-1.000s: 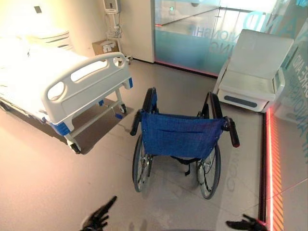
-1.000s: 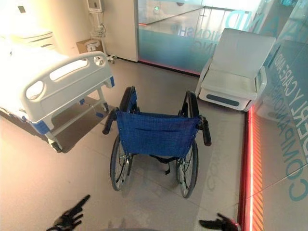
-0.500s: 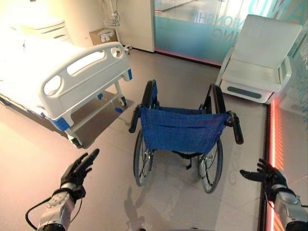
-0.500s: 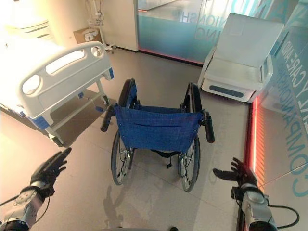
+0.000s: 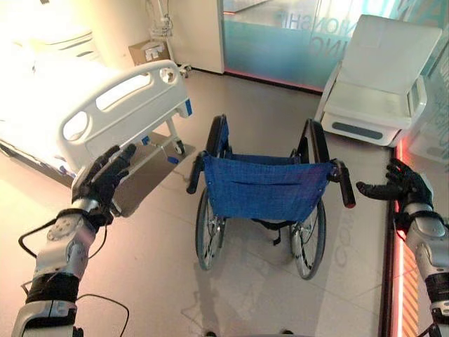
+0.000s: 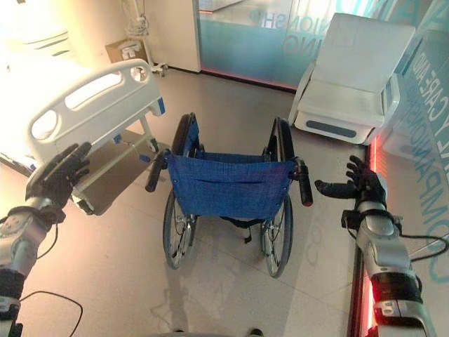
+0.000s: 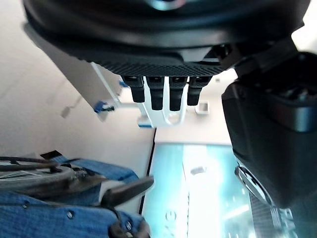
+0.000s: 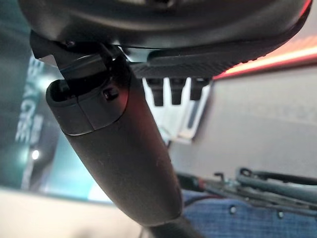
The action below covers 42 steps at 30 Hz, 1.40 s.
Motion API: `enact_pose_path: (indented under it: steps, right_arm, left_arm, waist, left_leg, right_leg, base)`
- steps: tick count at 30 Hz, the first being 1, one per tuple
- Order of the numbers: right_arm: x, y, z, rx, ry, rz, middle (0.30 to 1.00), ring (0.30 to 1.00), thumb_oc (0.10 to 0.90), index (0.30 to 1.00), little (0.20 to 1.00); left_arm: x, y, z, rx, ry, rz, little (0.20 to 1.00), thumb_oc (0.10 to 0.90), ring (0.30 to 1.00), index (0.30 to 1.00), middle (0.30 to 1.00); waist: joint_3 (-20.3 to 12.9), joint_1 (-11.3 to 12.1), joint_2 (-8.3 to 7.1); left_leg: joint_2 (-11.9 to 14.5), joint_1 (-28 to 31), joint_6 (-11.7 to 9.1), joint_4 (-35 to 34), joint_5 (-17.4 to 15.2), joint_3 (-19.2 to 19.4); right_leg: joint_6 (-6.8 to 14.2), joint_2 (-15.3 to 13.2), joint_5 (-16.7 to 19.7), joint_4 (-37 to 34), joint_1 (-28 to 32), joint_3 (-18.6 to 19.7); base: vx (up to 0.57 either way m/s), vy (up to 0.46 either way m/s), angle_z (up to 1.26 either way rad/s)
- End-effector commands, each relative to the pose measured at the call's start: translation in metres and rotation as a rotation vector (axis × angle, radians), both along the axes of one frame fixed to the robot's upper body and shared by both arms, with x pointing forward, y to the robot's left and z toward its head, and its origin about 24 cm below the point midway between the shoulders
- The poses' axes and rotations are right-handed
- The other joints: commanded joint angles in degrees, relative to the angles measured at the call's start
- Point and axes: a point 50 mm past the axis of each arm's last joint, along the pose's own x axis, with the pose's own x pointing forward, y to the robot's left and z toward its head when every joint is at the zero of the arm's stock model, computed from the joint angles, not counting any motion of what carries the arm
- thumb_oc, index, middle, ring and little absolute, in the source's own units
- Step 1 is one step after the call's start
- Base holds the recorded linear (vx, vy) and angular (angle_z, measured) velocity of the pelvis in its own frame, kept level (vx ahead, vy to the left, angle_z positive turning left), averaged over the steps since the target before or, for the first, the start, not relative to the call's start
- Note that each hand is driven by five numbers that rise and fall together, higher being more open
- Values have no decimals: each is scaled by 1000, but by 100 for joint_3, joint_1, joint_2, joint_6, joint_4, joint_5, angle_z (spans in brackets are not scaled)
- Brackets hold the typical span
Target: Push the wheelchair next to the bed
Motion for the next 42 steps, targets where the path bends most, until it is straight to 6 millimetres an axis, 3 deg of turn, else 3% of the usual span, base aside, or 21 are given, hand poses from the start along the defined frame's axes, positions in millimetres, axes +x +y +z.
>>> enact_pose_path:
  steps: [1, 11, 21, 27, 30, 38, 42]
  right_arm:
    - [19, 8, 78, -115, -227, 122, 900, 900, 800, 900, 900]
    - [37, 46, 93, 42, -319, 255, 900, 900, 800, 900, 900]
    - [50, 75, 65, 183, -168, 316, 900, 900, 800, 900, 900]
    - [53, 90, 78, 219, -317, 250, 900, 900, 800, 900, 900]
    - [54, 94, 77, 216, -283, 245, 900, 900, 800, 900, 900]
    - [58, 76, 50, 90, -54, 152, 900, 900, 800, 900, 900]
    - [60, 77, 39, 98, -3, 124, 900, 900, 800, 900, 900]
  left_arm:
    - [18, -2, 81, 138, -242, -59, 900, 800, 900, 900, 900]
    - [38, -26, 92, 178, -226, -155, 900, 800, 900, 900, 900]
    - [53, -59, 84, 211, -172, -271, 900, 800, 900, 900, 900]
    - [57, -73, 76, 201, -149, -297, 900, 800, 900, 900, 900]
    - [58, -77, 73, 209, -142, -294, 900, 800, 900, 900, 900]
    - [63, -84, 80, 229, -151, -291, 900, 800, 900, 900, 900]
    - [65, -90, 78, 231, -149, -303, 900, 800, 900, 900, 900]
  waist:
    - [-264, 2, -55]
    - [-323, 16, -75]
    - [-333, 34, -86]
    - [-339, 50, -78]
    - [-342, 43, -77]
    - [-346, 45, -103]
    - [-324, 67, -103]
  left_leg:
    - [-490, -54, 150, 19, -336, 223]
    - [-521, -48, 160, 19, -356, 245]
    - [-542, -64, 163, 19, -326, 235]
    - [-538, -60, 165, 19, -332, 248]
    - [-549, -71, 162, 19, -337, 243]
    - [-552, -71, 150, 19, -311, 243]
    - [-558, -63, 151, 19, -310, 218]
  right_leg:
    - [-120, 224, -277, 92, 168, -65]
    - [-109, 218, -271, 48, 198, -100]
    - [-110, 200, -239, 31, 203, -147]
    - [-120, 199, -239, 13, 222, -176]
    - [-111, 198, -238, 11, 208, -162]
    - [-117, 198, -237, 11, 216, -164]
    - [-130, 201, -236, 11, 230, -163]
  base:
    - [0, 0, 0]
    - [0, 0, 0]
    - [2, 0, 1]
    - [0, 0, 0]
    - [0, 0, 0]
    - [0, 0, 0]
    - [0, 0, 0]
